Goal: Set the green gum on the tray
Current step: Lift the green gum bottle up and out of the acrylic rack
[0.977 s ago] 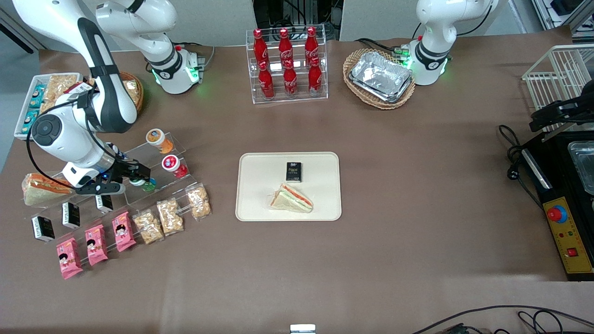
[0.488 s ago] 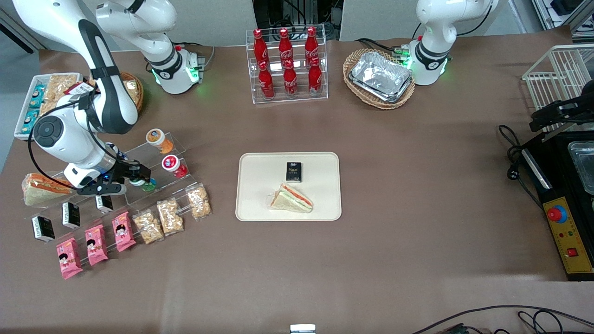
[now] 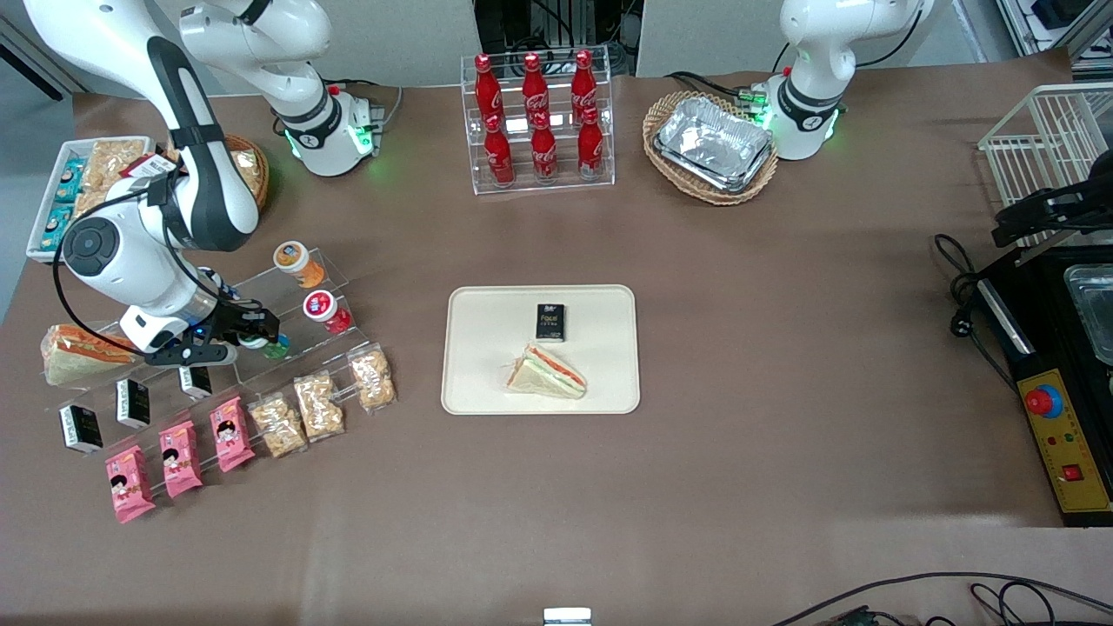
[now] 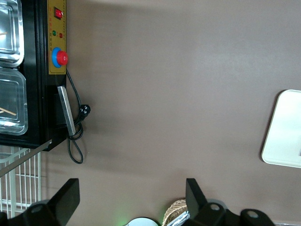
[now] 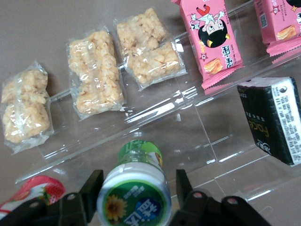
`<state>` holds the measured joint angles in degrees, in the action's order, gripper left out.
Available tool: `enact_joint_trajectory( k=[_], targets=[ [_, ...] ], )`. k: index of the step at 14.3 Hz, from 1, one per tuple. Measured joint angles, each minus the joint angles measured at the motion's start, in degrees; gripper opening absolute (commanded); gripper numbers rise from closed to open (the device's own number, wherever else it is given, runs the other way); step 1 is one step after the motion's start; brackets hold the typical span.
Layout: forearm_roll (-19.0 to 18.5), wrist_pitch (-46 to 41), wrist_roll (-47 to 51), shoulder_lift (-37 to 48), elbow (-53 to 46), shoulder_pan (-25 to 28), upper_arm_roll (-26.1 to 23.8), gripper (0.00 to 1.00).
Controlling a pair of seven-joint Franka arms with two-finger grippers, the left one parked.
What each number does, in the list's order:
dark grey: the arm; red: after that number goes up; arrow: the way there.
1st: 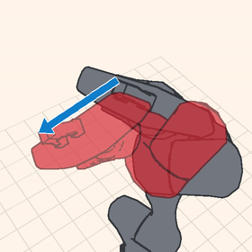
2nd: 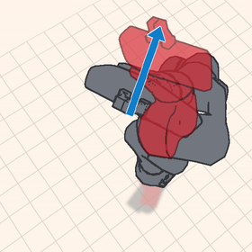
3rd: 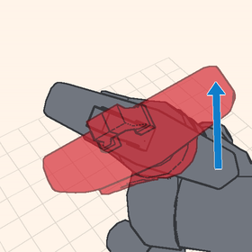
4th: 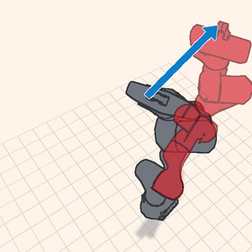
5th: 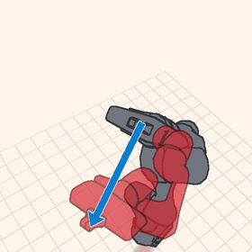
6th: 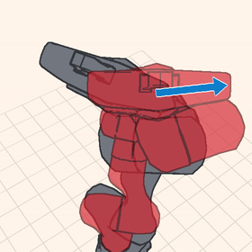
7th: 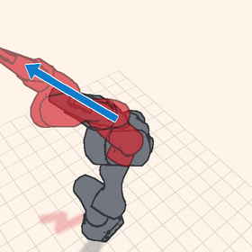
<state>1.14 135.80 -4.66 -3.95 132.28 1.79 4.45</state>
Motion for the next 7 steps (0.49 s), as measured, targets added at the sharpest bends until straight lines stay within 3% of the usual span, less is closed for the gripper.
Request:
enact_joint_trajectory(
  k=[4, 7],
  targets=[
    [0.0, 0.02, 0.0, 0.03, -0.01, 0.07, -0.02, 0.18],
    [0.0, 0.2, 0.0, 0.44, -0.42, 0.15, -0.13, 0.17]
  ],
)
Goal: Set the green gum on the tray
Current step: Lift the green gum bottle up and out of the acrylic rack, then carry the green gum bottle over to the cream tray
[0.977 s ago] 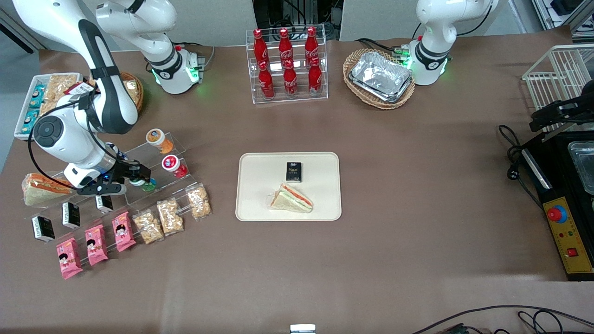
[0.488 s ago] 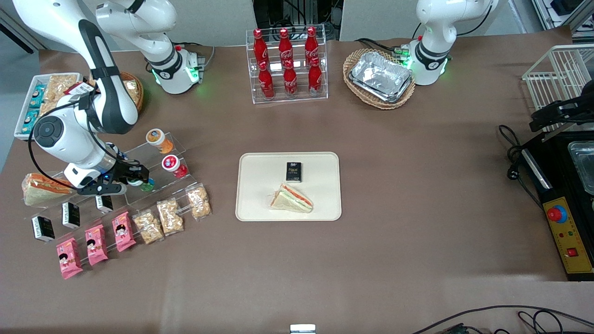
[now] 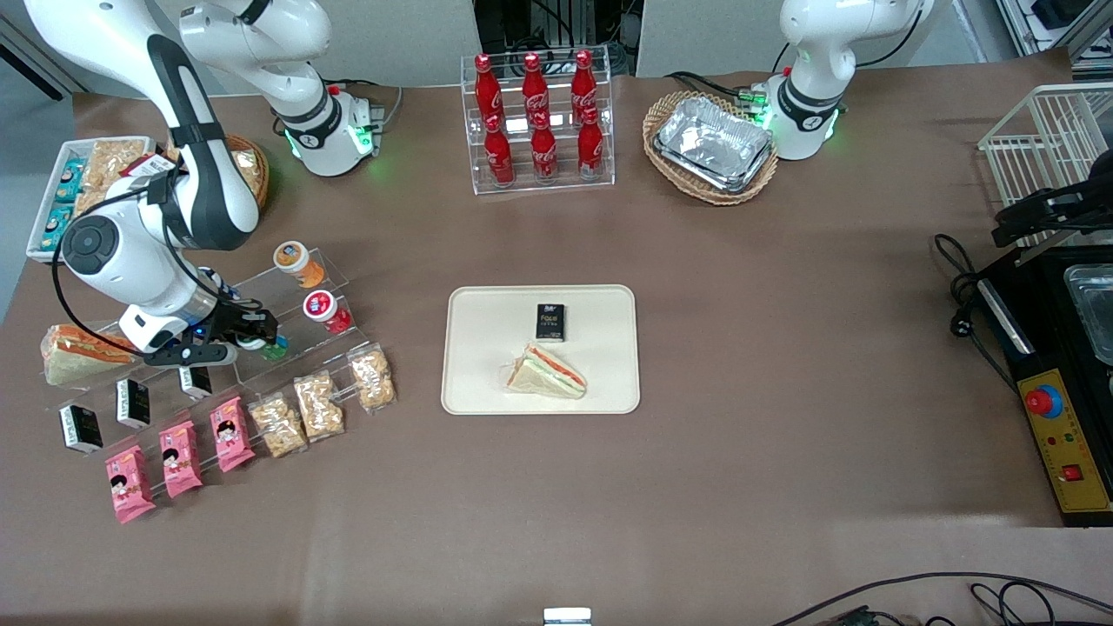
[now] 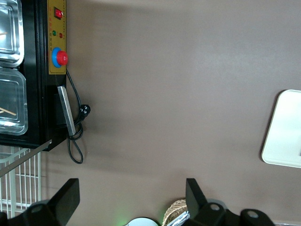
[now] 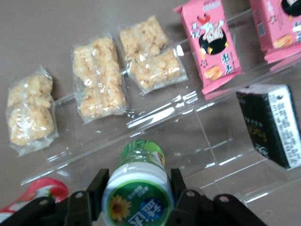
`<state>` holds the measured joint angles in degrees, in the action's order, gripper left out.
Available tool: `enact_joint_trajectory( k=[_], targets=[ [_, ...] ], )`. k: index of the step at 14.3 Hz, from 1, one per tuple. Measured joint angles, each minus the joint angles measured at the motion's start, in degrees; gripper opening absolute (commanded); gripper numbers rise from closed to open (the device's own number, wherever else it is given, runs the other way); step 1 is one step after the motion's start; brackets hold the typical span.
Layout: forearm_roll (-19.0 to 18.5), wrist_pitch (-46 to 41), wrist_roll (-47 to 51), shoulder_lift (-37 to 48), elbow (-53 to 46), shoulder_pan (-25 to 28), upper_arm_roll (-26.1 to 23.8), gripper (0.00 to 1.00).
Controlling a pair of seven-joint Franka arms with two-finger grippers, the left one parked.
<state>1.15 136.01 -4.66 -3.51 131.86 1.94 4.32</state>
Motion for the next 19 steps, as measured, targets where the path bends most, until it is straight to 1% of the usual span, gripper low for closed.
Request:
enact_joint_trajectory(
  k=[1, 3, 5, 8, 10, 12, 17, 19],
  targets=[
    [0.0, -0.07, 0.0, 0.51, -0.56, 0.02, -0.04, 0.17],
    [-0.02, -3.15, 0.0, 2.21, -3.0, 0.05, -0.12, 0.16],
    [-0.02, -9.43, -0.02, 4.11, -7.12, 0.06, -0.12, 0.16],
    [0.01, -21.14, 0.03, 6.04, -14.61, 0.09, -0.34, 0.16],
    [0.19, -25.34, 0.9, 6.53, -17.18, 0.1, -1.02, 0.16],
    [0.28, -26.96, 4.93, 6.77, -17.9, 0.18, -2.93, 0.16],
    [0.4, -27.61, 18.37, 7.34, -18.06, 0.81, -10.04, 0.16],
    [0.89, -27.61, 23.94, 7.86, -18.35, 0.81, -13.62, 0.16]
  ],
)
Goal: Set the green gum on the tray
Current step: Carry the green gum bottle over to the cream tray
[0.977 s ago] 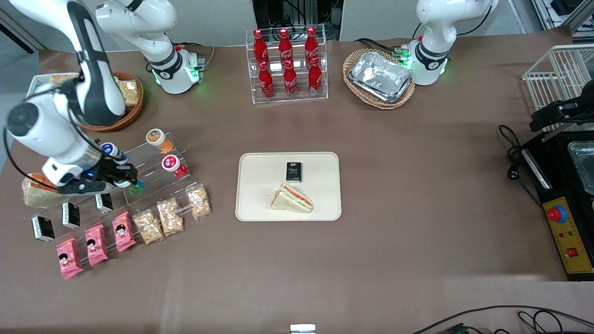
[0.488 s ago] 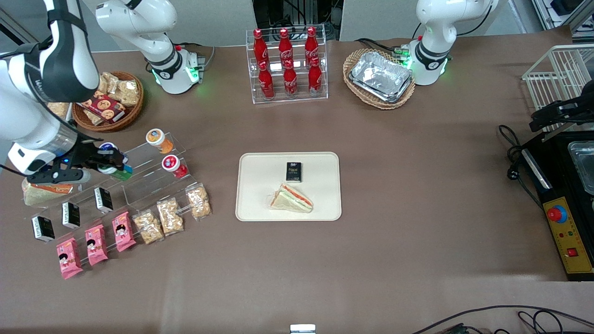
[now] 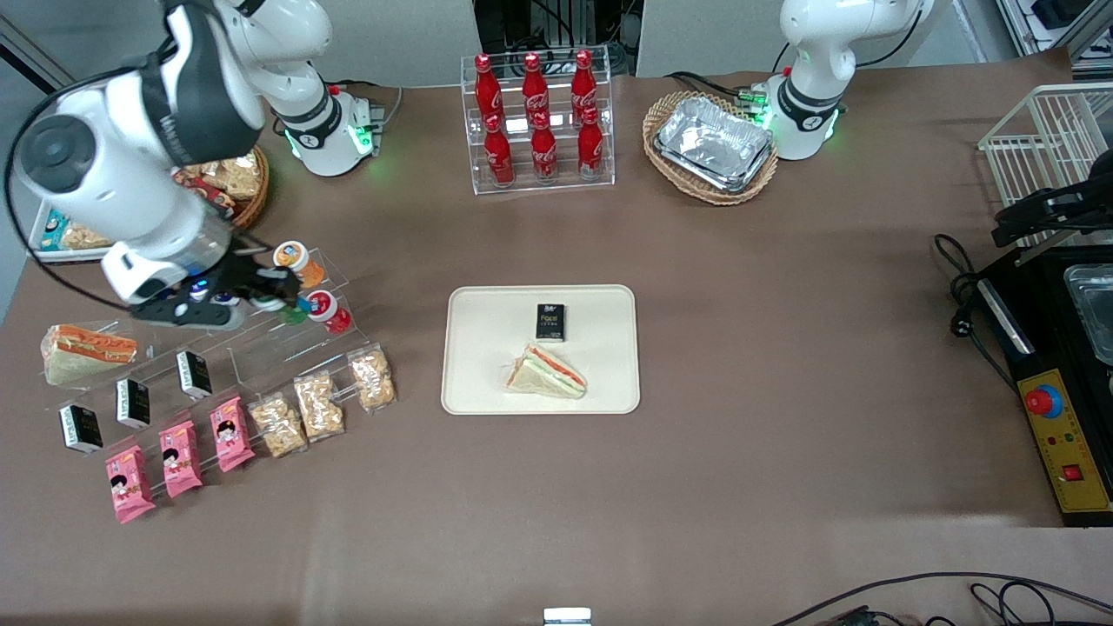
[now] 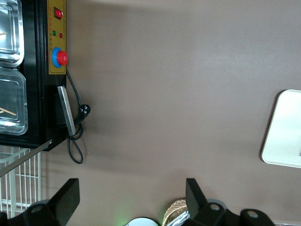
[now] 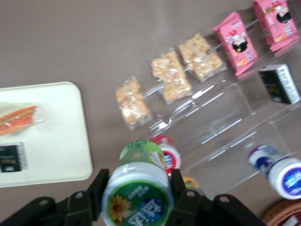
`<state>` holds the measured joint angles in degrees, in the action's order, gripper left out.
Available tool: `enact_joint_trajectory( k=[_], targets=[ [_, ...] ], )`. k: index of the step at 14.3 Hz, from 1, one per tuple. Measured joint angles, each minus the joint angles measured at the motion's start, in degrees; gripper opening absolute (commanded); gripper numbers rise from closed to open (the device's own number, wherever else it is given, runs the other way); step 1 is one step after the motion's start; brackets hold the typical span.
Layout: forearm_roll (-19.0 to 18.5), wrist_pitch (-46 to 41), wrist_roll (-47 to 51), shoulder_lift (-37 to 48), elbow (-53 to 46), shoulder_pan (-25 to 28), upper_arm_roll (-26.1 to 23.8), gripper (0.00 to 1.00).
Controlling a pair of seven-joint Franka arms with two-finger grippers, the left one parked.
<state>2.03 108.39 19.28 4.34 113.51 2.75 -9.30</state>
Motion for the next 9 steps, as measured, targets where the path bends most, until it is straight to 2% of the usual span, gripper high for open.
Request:
enact_joint_trajectory(
  k=[3, 9],
  targets=[
    [0.13, -0.01, 7.14, 1.14, -1.31, 0.15, -4.79, 0.16],
    [1.83, 1.33, 16.76, -1.23, -2.02, 0.17, -9.41, 0.16]
  ],
)
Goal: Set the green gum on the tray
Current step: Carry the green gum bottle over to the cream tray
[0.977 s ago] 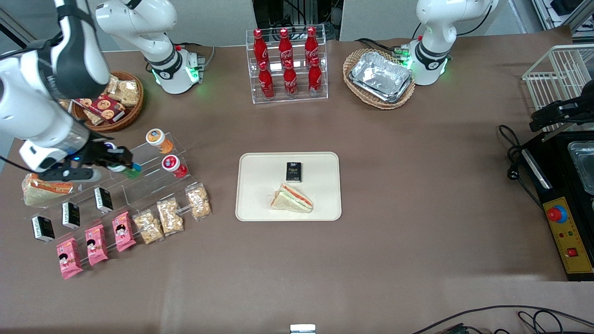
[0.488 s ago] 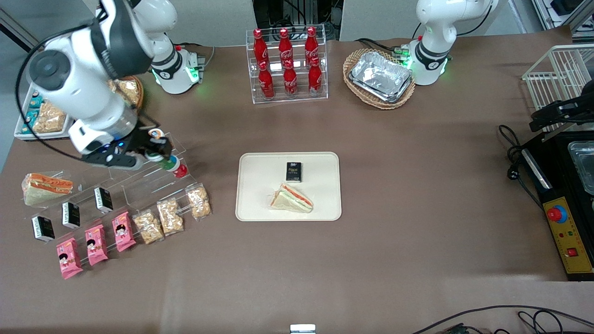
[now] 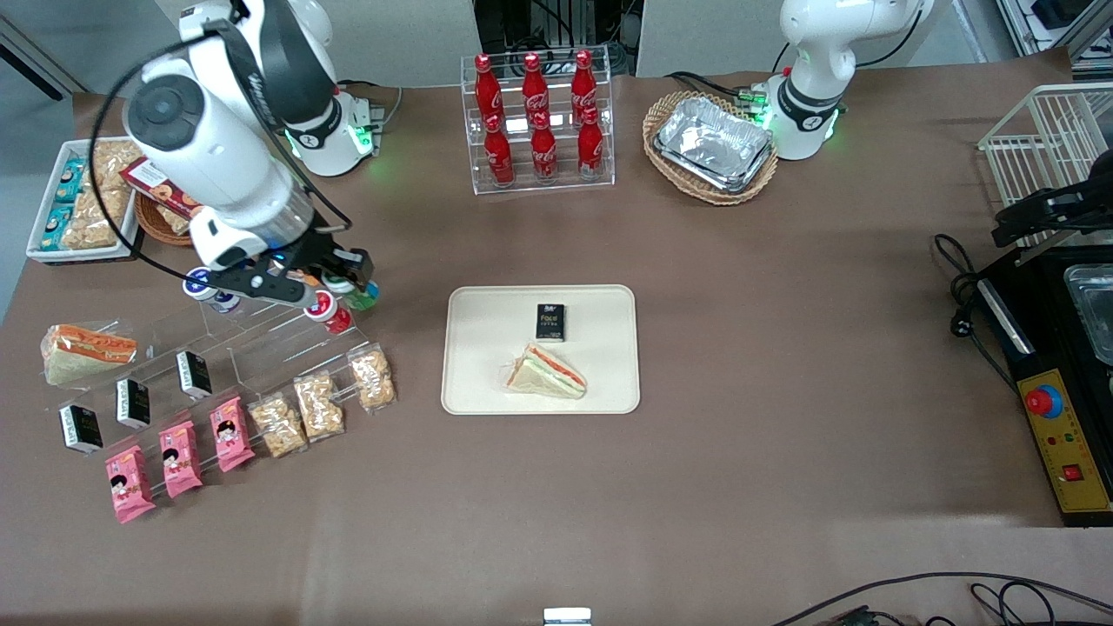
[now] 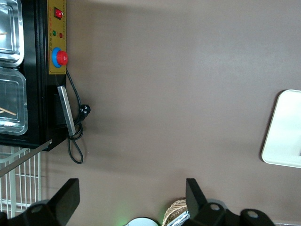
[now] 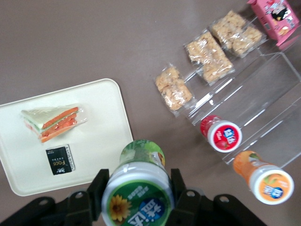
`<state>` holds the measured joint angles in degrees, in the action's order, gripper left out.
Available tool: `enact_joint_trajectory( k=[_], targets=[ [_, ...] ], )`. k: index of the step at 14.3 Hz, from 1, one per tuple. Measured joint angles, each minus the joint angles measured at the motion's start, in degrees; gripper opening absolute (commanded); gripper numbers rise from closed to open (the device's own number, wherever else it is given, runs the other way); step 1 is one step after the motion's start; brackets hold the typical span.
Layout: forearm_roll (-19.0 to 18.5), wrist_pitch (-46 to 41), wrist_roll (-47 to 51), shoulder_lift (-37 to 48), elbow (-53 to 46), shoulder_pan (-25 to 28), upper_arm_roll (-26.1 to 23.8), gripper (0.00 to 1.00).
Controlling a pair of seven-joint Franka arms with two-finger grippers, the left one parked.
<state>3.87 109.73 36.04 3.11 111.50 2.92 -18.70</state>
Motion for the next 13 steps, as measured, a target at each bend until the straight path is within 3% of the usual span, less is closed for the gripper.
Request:
enact_joint_trajectory(
  k=[13],
  targets=[
    [-1.3, 22.83, 14.14, -12.74, 8.67, 9.33, -0.48, 0.15]
  ],
)
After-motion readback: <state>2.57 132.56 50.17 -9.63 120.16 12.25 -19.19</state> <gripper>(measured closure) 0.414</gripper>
